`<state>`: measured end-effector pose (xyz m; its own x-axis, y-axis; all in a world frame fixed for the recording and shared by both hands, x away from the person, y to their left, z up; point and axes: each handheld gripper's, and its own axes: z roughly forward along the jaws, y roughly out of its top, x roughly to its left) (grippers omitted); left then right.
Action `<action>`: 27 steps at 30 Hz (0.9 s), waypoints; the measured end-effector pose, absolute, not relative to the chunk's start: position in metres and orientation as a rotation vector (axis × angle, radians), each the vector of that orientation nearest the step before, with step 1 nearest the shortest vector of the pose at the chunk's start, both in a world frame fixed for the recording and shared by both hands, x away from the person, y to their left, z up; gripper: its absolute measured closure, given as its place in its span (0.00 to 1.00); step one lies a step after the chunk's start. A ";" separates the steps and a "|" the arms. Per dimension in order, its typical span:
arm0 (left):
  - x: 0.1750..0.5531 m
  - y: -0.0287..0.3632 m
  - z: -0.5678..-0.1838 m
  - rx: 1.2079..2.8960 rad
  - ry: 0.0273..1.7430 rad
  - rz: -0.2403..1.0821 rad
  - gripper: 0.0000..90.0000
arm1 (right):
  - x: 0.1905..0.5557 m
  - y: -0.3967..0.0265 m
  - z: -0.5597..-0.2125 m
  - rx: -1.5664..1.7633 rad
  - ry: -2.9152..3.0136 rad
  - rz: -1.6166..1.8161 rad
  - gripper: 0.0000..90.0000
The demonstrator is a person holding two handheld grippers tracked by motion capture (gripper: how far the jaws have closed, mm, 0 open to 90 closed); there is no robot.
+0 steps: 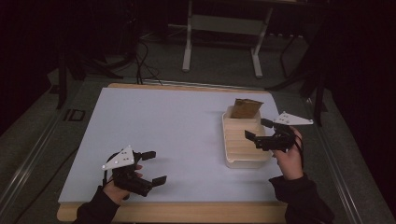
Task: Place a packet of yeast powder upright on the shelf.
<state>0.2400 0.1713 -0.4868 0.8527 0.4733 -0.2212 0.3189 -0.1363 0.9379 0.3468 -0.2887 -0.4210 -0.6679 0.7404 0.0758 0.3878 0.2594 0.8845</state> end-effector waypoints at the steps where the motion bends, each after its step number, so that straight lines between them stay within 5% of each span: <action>1: 0.240 0.172 -0.486 1.737 0.610 0.150 0.02 | 0.344 -0.287 -0.420 1.027 2.179 1.380 0.12; 27: 0.237 0.170 -0.485 1.750 0.592 0.153 0.02 | 0.264 -0.240 -0.430 0.832 2.298 1.461 0.12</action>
